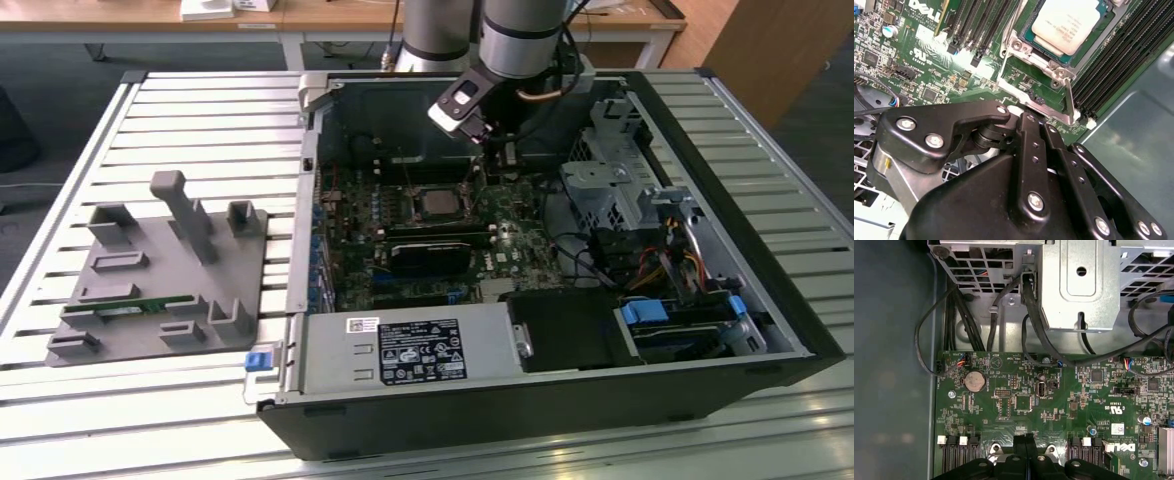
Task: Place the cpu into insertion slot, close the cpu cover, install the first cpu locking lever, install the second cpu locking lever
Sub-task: 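Close the cpu cover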
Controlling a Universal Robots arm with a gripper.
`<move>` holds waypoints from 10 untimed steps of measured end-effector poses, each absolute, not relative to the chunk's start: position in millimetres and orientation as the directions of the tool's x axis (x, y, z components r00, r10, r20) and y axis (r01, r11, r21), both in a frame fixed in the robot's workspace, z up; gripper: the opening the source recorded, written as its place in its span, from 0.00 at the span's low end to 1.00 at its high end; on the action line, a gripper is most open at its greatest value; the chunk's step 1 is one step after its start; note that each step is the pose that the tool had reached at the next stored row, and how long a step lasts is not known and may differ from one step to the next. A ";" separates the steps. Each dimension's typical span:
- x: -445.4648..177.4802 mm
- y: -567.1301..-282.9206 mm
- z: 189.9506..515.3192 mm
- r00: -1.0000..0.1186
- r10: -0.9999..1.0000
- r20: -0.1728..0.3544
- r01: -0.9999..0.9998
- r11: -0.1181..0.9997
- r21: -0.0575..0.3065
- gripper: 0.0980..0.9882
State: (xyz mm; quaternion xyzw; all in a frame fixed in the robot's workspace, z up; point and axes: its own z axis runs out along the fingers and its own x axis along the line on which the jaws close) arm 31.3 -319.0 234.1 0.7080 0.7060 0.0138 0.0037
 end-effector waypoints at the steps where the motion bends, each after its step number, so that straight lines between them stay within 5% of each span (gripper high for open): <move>1: 31.1 -319.0 234.0 0.003 1.000 0.014 1.000 -0.003 0.025 0.01; 10: 29.1 -319.0 234.0 0.003 1.000 0.014 1.000 -0.003 0.025 0.01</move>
